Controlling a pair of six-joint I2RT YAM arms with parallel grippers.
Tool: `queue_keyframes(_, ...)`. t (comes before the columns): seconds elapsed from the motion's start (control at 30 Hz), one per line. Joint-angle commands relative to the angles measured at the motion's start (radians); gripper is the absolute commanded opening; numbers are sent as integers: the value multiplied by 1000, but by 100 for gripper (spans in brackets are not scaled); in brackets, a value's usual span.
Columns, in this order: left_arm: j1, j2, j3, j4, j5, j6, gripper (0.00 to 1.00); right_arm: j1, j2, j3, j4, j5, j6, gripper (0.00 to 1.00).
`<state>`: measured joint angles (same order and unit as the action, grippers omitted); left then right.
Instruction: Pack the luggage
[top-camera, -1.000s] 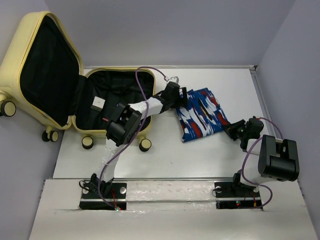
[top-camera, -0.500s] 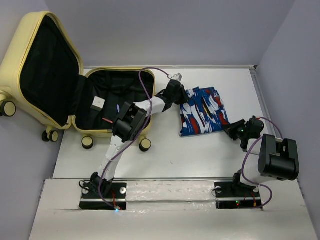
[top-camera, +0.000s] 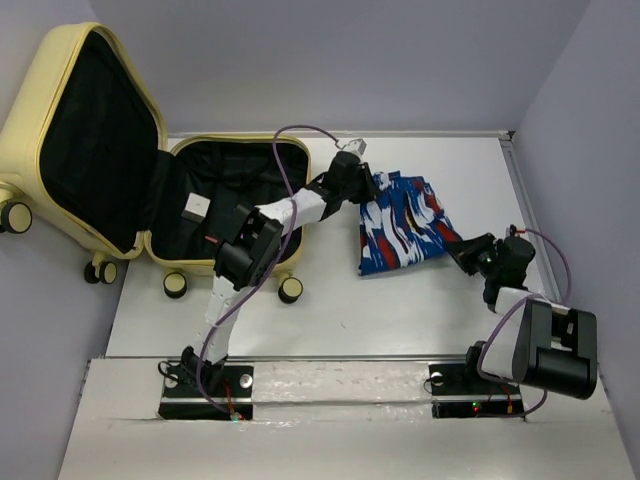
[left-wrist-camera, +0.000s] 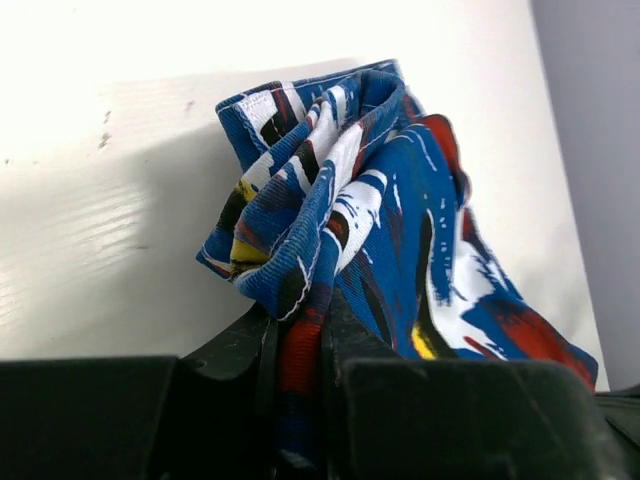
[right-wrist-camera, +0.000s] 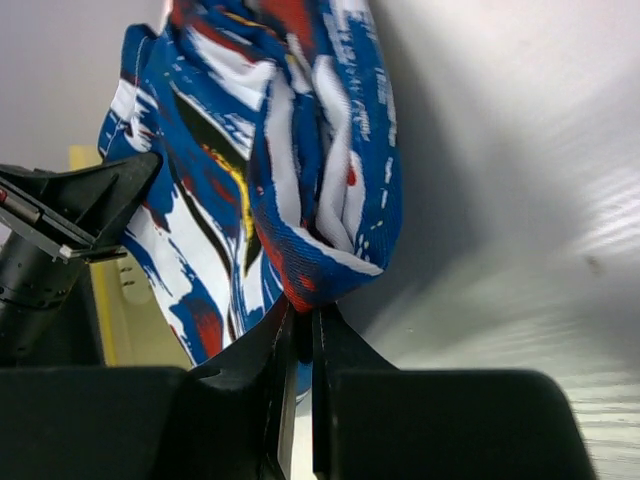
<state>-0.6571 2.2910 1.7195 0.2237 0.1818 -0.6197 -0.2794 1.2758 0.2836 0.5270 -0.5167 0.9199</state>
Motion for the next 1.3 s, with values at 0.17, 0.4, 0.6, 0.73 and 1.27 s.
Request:
queue_keyframes(0.17, -4, -202, 181, -32, 90, 55, 6, 54, -240, 181, -154, -52, -12, 7)
queue_keyframes(0.4, 114, -270, 342, -170, 111, 78, 6, 230, -230, 376, -197, 32, 16, 7)
queue_keyframes(0.6, 287, -399, 341, -316, 104, 129, 6, 521, -34, 535, -119, 124, 53, 7)
queue_keyframes(0.73, 486, -479, 273, -382, 73, 166, 6, 705, 147, 675, -58, 176, 65, 7)
queue_keyframes(1.27, 522, -1008, -24, -497, -474, 330, 99, 1048, 709, 1278, -478, 285, -294, 96)
